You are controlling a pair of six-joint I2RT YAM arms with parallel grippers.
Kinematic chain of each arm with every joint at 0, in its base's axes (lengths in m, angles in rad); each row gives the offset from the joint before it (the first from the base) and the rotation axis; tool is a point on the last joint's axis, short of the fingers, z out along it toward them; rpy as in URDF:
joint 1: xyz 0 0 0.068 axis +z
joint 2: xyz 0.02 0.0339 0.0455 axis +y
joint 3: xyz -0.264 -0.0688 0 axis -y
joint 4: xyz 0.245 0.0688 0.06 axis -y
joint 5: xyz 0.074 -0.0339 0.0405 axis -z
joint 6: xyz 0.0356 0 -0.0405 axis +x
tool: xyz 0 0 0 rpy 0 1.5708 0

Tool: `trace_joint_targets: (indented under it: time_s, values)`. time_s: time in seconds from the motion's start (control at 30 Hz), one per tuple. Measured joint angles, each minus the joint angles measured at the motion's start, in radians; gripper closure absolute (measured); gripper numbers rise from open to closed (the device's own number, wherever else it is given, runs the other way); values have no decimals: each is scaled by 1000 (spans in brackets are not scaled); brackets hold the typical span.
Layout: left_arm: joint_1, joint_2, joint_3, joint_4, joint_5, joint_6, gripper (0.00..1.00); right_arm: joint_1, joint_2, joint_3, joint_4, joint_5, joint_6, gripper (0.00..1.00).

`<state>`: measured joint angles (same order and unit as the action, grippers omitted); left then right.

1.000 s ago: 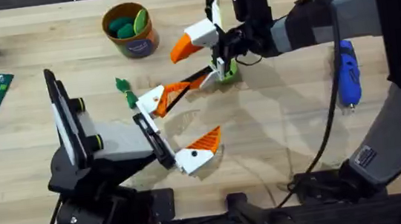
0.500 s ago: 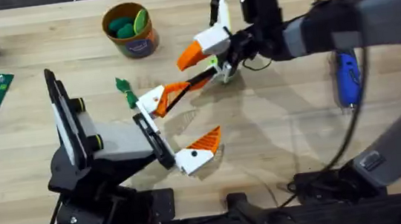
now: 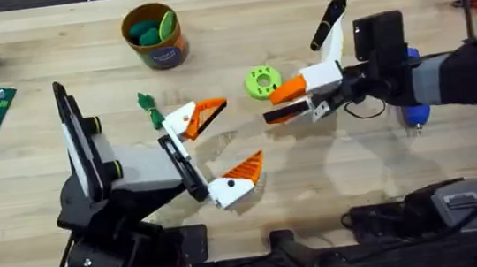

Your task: Pick up the gripper from the table and insert it into the empty holder that is missing its gripper. Then pick up a screw, insert it into the mounting hole, and use the screwdriver to tighten it. Finally, clean up the table by picking up the vegetable and placing it into the bucket.

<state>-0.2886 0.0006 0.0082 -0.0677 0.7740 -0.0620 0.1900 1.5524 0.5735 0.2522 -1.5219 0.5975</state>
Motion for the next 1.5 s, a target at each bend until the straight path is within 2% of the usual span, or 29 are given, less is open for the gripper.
trace_joint_targets:
  time_s: [0.2, 0.5, 0.7, 0.87, 0.9, 1.0, 1.1, 1.17, 1.2, 1.33, 1.5]
  values:
    - [0, 0, 0, 0, 0, 0, 14, 47, 65, 15, 77, 15, -21, 9]
    - [0, 0, 0, 0, 0, 0, 15, 175, 147, 207, 107, 104, 85, 11]
    - [0, 0, 0, 0, 0, 0, 14, 214, 226, 309, 108, 129, 161, 90]
    - [0, 0, 0, 0, 0, 0, 14, 230, 265, 334, 106, 119, 190, 126]
    - [0, 0, 0, 0, 0, 0, 14, 231, 265, 334, 106, 112, 192, 159]
    - [0, 0, 0, 0, 0, 0, 14, 233, 265, 336, 107, 94, 201, 343]
    - [0, 0, 0, 0, 0, 0, 15, 233, 265, 338, 107, 84, 207, 595]
    - [0, 0, 0, -1, 0, -3, 15, 233, 265, 339, 106, 75, 211, 827]
    - [0, 0, 0, -1, 0, -6, 15, 233, 265, 340, 107, 69, 212, 886]
    - [0, 0, 0, -2, 0, -7, 14, 233, 265, 342, 107, 62, 212, 979]
    - [0, 0, 0, -1, 0, -10, 14, 233, 265, 343, 105, 62, 211, 979]
